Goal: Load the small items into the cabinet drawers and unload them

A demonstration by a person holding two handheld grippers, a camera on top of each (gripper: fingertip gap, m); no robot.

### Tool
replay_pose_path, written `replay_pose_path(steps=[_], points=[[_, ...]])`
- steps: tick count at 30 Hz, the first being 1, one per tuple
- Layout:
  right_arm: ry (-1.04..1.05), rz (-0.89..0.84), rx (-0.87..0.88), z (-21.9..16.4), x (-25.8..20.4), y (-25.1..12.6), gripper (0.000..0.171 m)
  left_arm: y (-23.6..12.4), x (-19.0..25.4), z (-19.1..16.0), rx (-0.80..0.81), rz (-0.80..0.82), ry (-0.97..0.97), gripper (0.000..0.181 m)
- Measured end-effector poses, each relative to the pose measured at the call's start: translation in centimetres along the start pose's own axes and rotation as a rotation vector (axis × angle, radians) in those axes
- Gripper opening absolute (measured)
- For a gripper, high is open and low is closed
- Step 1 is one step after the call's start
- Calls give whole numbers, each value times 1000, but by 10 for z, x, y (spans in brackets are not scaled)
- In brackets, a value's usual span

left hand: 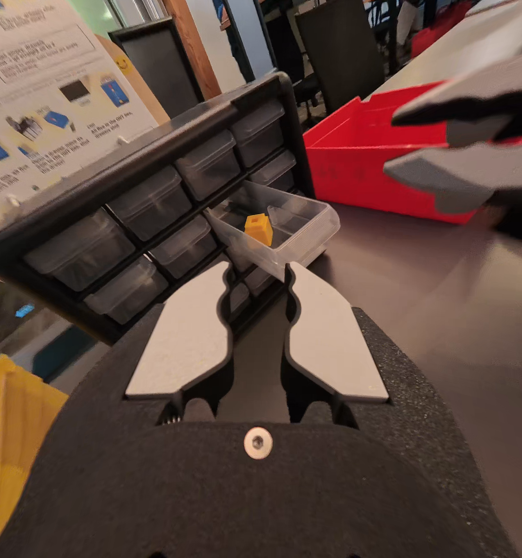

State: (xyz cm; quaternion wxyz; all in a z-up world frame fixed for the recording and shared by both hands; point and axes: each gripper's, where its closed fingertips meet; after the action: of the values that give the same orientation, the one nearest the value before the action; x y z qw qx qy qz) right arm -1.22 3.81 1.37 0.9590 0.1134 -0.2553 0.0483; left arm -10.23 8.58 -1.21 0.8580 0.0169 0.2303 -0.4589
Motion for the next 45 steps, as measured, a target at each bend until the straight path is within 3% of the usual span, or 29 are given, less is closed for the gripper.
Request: replay_pose_path(steps=[4, 11, 18, 29, 34, 38, 42, 45], points=[[76, 250, -274, -7, 1, 13, 30, -2, 9, -4, -44, 25, 289, 38], [209, 515, -607, 8, -3, 49, 29, 0, 26, 6, 25, 232, 729, 25], [30, 624, -909, -11, -31, 67, 27, 11, 37, 10, 24, 271, 815, 21], [4, 650, -1070, -25, -53, 88, 27, 18, 25, 6, -1, 391, 860, 22], [-20, 599, -1165, -41, -51, 92, 27, 21, 24, 5, 4, 428, 904, 14], [55, 613, -1253, -50, -56, 88, 23, 20, 24, 5, -5, 438, 905, 13], [108, 677, -1193, -32, -61, 83, 22, 19, 25, 5, -4, 441, 912, 13], [137, 651, -1017, 5, -42, 81, 22, 19, 25, 4, -12, 444, 914, 13]])
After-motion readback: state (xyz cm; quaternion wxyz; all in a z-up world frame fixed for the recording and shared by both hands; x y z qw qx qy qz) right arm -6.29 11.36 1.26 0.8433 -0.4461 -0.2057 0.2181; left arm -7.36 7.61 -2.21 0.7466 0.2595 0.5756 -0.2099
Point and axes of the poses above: each gripper's, where its closed fingertips meet, y out along the fingers, z out of its top, x = y × z across the jaws, and after that the axes turned 2 degrees about y, right-handed
